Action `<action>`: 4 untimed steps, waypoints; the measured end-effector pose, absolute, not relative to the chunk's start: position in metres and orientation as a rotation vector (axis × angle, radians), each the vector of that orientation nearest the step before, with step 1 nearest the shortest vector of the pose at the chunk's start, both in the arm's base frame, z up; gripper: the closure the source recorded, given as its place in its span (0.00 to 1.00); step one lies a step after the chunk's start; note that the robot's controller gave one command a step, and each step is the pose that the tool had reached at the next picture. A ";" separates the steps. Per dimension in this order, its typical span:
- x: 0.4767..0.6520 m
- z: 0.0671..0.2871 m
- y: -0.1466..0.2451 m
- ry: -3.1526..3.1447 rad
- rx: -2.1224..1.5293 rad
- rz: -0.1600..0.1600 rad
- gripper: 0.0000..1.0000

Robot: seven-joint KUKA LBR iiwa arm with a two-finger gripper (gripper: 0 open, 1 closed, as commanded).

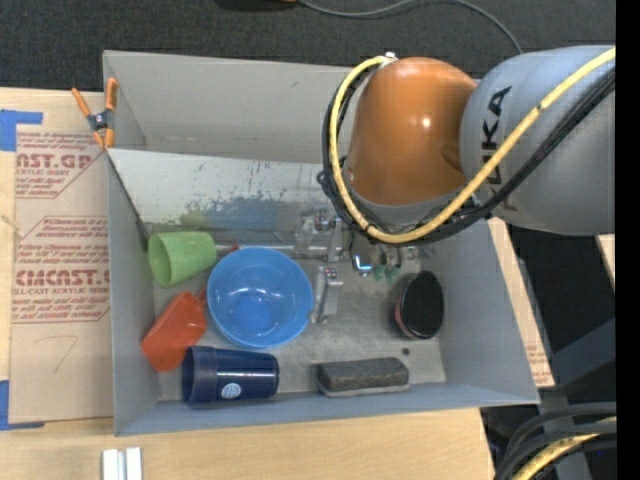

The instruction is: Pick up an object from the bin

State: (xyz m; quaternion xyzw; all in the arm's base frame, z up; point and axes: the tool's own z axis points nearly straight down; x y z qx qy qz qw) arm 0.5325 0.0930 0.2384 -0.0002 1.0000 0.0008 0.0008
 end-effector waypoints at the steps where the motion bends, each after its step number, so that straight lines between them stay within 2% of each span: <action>1: 0.532 0.238 0.093 3.140 -0.001 0.003 0.00; 2: 0.507 0.176 0.139 3.145 -0.003 0.005 0.00; 3: 0.531 0.160 0.148 3.128 -0.041 0.004 0.00; 4: 0.520 0.115 0.170 3.143 0.004 0.008 0.00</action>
Offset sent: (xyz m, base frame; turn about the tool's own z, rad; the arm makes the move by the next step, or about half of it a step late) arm -0.0238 0.0429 -0.0584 0.0040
